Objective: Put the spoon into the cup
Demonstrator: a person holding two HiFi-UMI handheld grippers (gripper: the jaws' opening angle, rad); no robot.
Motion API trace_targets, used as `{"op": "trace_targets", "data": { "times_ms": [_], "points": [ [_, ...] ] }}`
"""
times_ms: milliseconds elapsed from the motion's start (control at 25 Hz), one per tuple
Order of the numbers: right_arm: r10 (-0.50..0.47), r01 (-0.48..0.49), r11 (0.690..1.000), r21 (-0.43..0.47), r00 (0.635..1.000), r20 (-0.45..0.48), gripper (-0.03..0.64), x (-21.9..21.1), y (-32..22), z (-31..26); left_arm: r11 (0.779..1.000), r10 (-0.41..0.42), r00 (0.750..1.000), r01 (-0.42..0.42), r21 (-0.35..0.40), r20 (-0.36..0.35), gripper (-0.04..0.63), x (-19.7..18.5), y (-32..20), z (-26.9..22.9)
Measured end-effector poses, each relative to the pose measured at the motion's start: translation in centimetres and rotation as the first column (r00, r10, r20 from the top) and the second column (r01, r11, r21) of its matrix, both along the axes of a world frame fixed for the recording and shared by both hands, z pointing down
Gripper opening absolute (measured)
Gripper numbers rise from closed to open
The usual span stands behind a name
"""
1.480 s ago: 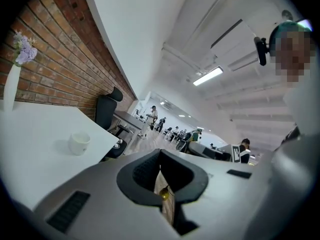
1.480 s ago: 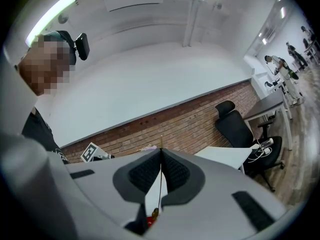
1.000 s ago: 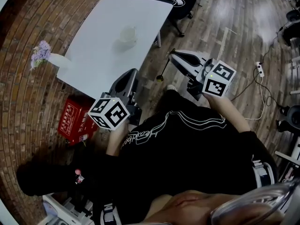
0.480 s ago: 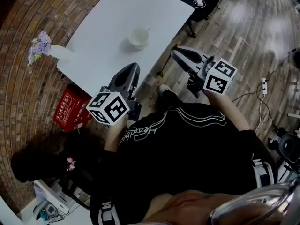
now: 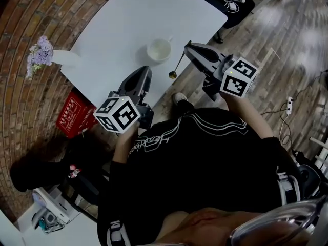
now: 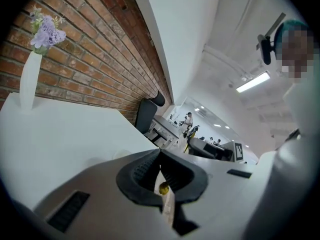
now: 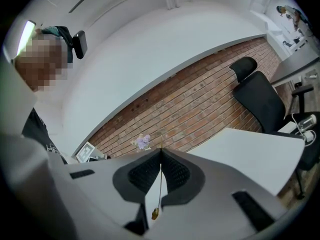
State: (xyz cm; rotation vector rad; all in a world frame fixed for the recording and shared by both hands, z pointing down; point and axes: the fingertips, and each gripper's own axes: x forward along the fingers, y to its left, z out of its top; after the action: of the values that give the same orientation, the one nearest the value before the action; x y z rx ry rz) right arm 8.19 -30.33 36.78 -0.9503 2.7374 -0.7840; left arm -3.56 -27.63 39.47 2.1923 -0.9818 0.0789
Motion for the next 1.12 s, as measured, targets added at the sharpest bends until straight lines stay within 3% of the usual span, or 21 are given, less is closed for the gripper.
{"op": "trace_targets", "data": {
  "times_ms": [640, 1120],
  "points": [
    [-0.091, 0.089, 0.996, -0.031, 0.995, -0.052, -0.002, -2.3, -10.2, 4.2, 0.990, -0.113, 0.993, 0.111, -0.086, -0.018, 0.003, -2.1, -5.9, 3.4],
    [-0.175, 0.164, 0.981, -0.101, 0.979, -0.107, -0.001, -4.4, -12.8, 9.5, 0.977, -0.189, 0.982, 0.188, -0.098, -0.003, 0.003, -3.8, -7.0, 5.1]
  ]
}}
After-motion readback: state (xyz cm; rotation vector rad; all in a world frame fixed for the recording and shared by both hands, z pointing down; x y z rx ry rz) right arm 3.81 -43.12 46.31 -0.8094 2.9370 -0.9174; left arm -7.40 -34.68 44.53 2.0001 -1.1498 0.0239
